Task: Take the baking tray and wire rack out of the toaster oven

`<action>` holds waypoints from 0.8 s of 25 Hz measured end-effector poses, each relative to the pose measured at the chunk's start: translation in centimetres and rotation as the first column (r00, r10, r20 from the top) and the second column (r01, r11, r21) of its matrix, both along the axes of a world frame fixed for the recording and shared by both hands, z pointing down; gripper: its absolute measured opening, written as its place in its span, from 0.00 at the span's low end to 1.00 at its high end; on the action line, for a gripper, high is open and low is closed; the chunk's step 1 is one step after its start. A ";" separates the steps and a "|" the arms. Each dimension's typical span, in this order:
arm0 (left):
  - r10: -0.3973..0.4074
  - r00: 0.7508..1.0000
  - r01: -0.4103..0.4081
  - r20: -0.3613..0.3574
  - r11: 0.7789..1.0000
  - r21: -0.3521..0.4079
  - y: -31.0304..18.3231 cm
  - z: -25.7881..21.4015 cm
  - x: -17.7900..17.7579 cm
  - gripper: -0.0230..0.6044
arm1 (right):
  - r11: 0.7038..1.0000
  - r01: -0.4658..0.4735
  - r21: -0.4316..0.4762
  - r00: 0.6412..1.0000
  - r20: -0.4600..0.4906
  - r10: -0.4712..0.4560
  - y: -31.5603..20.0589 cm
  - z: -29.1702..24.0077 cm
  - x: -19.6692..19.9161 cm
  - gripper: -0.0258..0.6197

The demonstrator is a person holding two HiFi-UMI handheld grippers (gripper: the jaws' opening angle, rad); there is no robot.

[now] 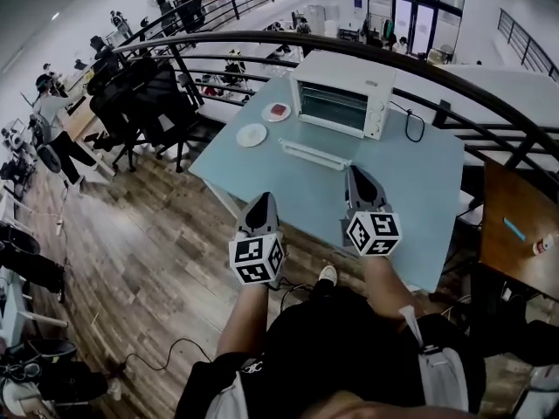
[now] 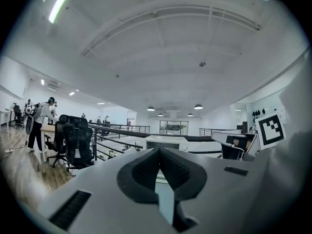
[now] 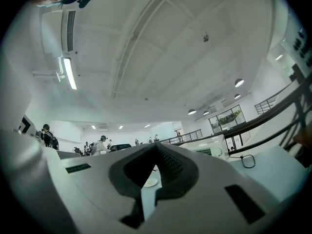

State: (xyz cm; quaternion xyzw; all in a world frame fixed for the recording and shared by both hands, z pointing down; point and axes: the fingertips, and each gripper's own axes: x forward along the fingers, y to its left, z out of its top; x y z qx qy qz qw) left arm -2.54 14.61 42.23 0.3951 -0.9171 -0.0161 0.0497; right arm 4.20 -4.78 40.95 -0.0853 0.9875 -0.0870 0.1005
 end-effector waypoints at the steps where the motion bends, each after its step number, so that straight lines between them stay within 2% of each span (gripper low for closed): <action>1: 0.004 1.000 -0.004 -0.003 1.000 -0.004 -0.6 -0.1 -1.0 0.06 | 1.000 -0.010 0.002 1.000 0.002 0.010 -0.7 -0.1 -0.8 0.02; 9: 0.046 0.999 -0.046 -0.018 0.999 -0.019 -7.1 -0.4 -8.9 0.06 | 0.999 -0.045 -0.018 0.999 -0.027 0.045 -6.4 0.0 -7.8 0.02; 20: 0.117 0.993 -0.118 -0.019 0.992 -0.043 -17.0 0.7 -18.7 0.06 | 0.990 -0.137 0.017 0.987 -0.083 0.138 -15.2 2.5 -15.5 0.02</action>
